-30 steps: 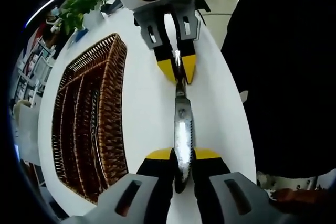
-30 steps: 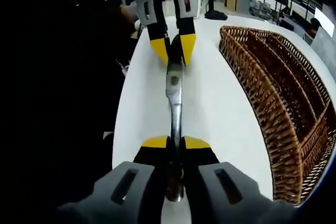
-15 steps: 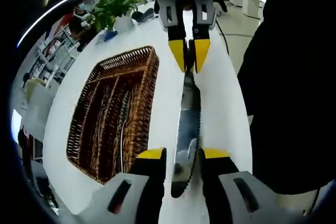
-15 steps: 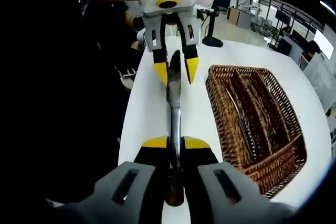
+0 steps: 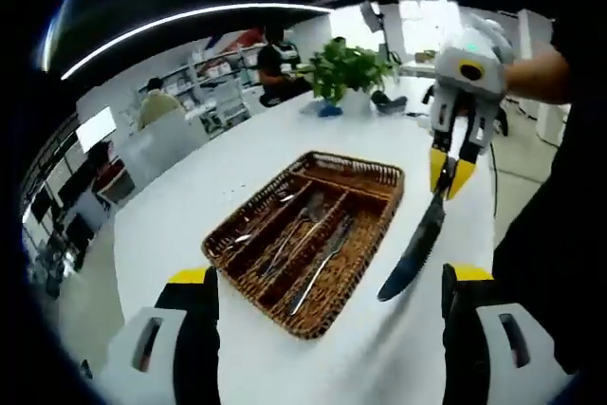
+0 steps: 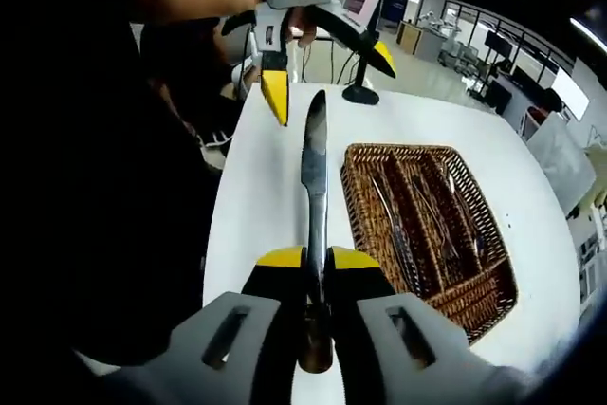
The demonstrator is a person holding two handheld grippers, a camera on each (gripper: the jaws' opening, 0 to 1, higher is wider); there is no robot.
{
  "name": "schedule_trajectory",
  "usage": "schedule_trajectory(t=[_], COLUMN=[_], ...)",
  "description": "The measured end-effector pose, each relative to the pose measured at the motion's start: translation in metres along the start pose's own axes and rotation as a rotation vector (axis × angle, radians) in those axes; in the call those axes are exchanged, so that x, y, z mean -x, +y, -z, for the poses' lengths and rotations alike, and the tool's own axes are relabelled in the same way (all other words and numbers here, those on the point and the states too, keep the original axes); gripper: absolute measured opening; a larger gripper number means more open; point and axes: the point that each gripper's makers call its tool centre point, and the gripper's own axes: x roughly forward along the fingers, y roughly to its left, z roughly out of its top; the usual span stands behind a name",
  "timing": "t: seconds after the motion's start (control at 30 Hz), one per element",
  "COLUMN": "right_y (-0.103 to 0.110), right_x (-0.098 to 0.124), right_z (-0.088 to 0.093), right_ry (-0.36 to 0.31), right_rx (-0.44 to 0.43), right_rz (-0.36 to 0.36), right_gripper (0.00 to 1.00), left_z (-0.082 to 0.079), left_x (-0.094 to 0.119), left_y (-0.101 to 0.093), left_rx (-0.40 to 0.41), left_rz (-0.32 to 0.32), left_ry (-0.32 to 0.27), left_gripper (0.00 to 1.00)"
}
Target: Arrange the knives, forks, and spoons in their matching storage slots by inserting each utensil handle-first until every utensil is classified and aligned in the correct compartment
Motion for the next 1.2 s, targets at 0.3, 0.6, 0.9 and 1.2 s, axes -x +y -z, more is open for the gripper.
schedule_trajectory(t=[0.3,0.6,0.9,1.2], right_y=[-0.015,-0.033,-0.047,-0.07], right_x=[0.014,0.023,0.032,0.027], right_z=[-0.006,-0.015,-0.026,-0.031], right_ry=[0.05,0.074,0.124,0.156], right_rx=[0.004,0.012,0.071,0.107], right_rz=[0.007,-0.014,-0.022,-0.008], right_gripper=[0.05,0.05,0.05,0.05], left_z=[0.004,0.007,0.002,0.005], left_x=[0.023,0.04,0.041,0.043], left_y=[0.01,0.021,0.028,0.03], left_rx=[0.057,0.086,0.111,0.136], left_rz=[-0.051,-0.097,-0.091,-0.069], left_ry=[-0.045,-0.076,-0.097,-0.083], left_gripper=[1.0,1.0,1.0,1.0])
